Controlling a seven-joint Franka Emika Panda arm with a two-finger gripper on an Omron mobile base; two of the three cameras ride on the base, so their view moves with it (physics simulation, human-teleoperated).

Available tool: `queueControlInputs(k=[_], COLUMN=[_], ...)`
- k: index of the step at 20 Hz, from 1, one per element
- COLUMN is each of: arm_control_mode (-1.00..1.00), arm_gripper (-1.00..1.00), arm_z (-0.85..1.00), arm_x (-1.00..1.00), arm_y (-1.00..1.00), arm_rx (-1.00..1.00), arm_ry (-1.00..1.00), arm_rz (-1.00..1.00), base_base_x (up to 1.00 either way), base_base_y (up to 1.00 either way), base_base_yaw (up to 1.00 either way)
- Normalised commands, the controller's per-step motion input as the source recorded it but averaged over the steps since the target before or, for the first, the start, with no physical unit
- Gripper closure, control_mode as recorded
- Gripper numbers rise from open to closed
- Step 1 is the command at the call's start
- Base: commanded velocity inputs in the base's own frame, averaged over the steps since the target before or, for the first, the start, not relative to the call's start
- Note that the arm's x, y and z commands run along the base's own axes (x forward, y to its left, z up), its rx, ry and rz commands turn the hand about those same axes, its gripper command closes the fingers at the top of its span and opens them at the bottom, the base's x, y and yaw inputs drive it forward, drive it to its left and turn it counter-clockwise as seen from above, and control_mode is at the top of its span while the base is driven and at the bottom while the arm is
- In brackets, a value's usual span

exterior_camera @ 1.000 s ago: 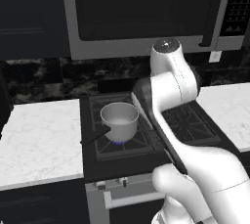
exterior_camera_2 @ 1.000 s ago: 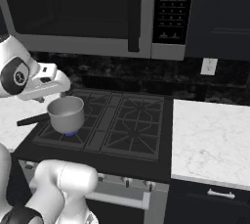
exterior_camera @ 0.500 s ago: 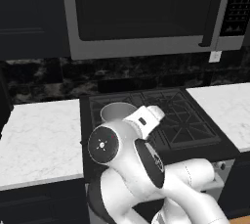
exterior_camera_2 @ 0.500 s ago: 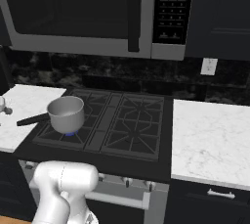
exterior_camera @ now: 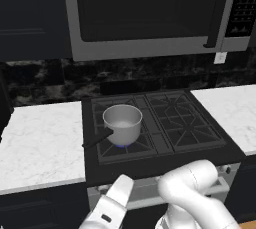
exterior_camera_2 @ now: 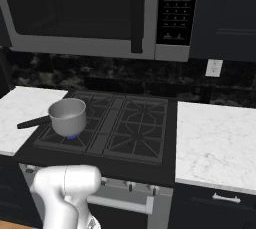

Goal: Turn off the front left burner of the stove.

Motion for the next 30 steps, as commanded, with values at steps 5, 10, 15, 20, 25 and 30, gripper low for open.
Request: queueControlInputs(k=[5,10,15,20,25,30], arm_control_mode=[-1.0,-1.0,-1.0,-1.0,-1.0,-1.0], arm_gripper=[-1.0,-1.0,-1.0,-1.0,-1.0,-1.0], arm_z=[-1.0,-0.92,-0.18,-0.13,-0.09,0.0], arm_x=[-0.42,-0.01,0.27,0.35,0.48,0.37], arm_y=[0.1,0.11,0.06,0.0,-0.1,-0.1], arm_rx=[-0.05,-0.14,-0.18,-0.08,0.0,0.0], arm_ry=[0.14,0.13,-0.25,-0.27,-0.02,0.0], arm_rz=[0.01,0.04,0.08,0.09,0.01,0.01], base_base_x=[0.0,0.0,0.0,0.0,0.0,0.0], base_base_y=[0.0,0.0,0.0,0.0,0.0,0.0], base_base_yaw=[0.0,0.0,0.0,0.0,0.0,0.0])
